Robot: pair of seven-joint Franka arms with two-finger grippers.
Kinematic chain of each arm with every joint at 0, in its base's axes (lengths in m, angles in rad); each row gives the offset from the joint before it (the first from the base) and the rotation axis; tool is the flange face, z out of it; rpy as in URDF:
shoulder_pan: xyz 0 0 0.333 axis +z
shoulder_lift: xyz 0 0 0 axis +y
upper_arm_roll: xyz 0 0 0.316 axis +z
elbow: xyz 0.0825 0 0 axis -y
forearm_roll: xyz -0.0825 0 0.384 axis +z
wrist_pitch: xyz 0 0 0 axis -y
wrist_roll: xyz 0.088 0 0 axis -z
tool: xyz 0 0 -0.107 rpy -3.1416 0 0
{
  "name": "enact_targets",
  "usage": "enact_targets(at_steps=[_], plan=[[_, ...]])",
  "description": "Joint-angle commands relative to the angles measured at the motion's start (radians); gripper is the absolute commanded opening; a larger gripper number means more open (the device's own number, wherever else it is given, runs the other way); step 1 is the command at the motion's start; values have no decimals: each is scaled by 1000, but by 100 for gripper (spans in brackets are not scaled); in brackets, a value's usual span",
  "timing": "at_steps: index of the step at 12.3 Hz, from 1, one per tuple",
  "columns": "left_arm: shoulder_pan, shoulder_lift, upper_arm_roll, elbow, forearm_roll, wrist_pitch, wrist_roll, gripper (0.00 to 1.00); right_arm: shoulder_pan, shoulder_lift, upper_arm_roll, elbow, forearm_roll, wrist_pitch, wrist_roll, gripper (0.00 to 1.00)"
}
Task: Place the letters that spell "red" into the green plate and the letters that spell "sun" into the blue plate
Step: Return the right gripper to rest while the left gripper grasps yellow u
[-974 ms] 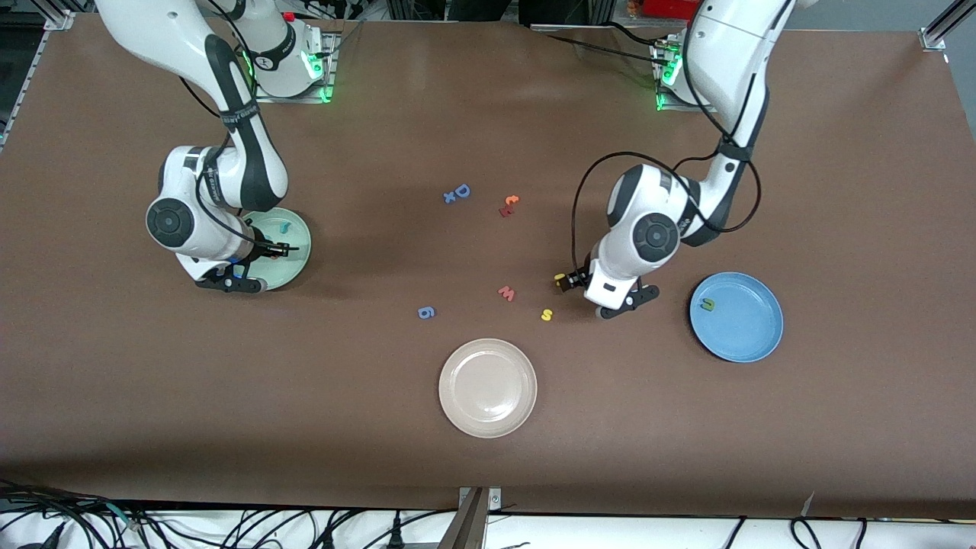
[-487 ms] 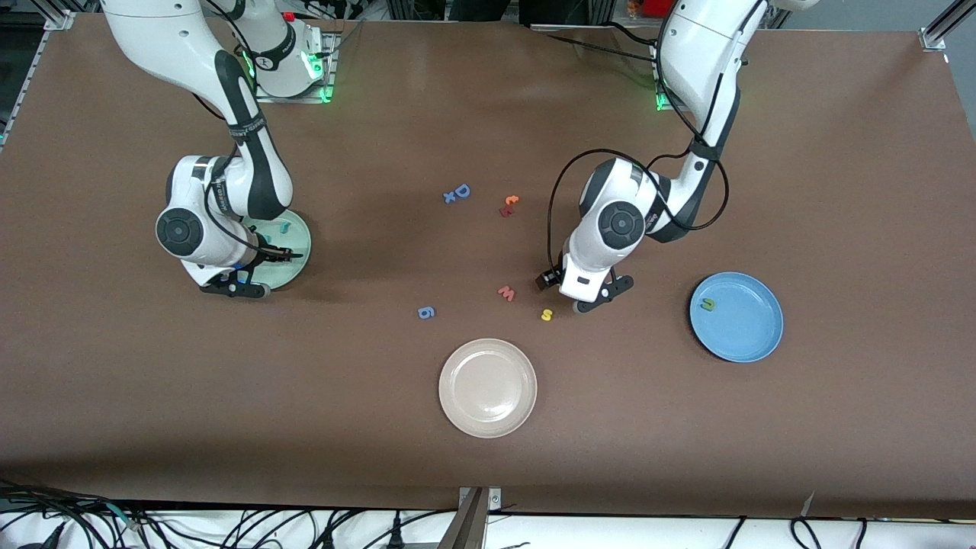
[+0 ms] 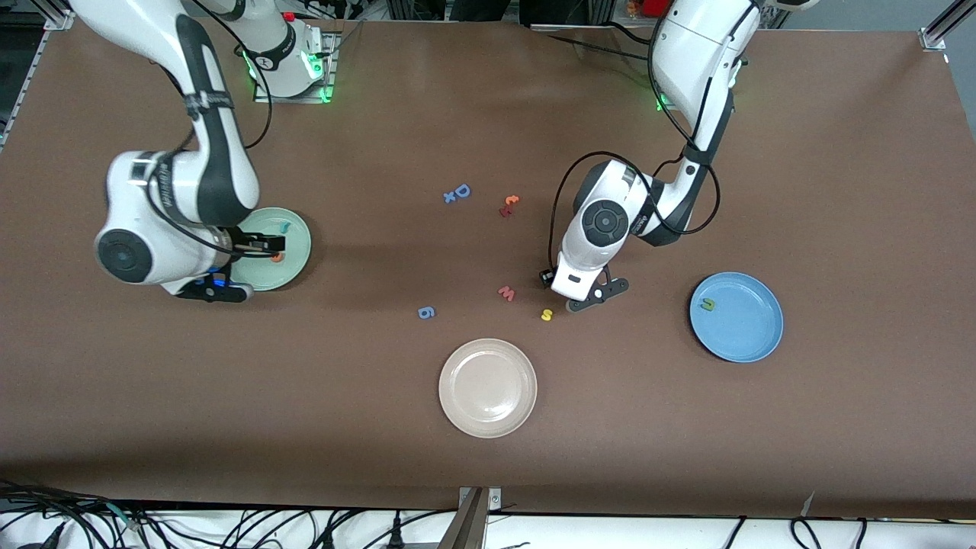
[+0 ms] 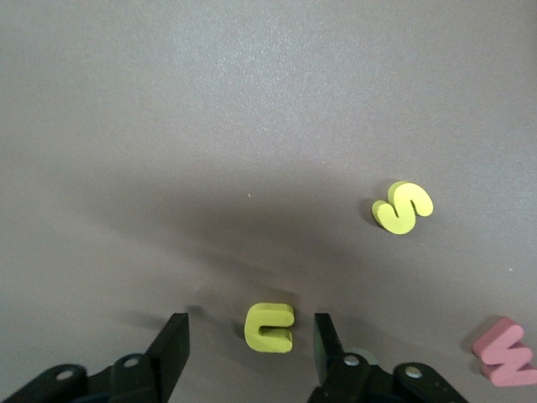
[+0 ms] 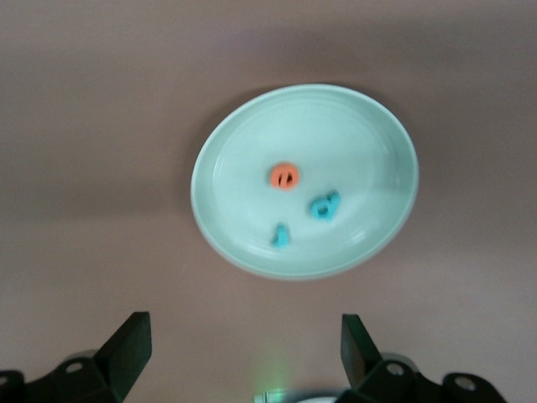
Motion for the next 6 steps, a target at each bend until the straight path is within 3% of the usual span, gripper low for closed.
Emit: enact_targets(at_steps=[1, 4, 5, 6], plan=[[-14, 23, 9, 24, 33, 1, -10, 65, -8, 6, -63, 142, -11, -197, -81, 100], [-20, 29, 9, 24, 33, 2, -6, 64, -7, -26, -88, 254, -8, -349, -113, 100], [-20, 34, 9, 24, 33, 7, -6, 63, -23, -72, -83, 255, -6, -347, -113, 100], [-26, 36, 9, 23, 33, 14, -5, 63, -51, -121, -41, 237, -11, -332, -118, 100]])
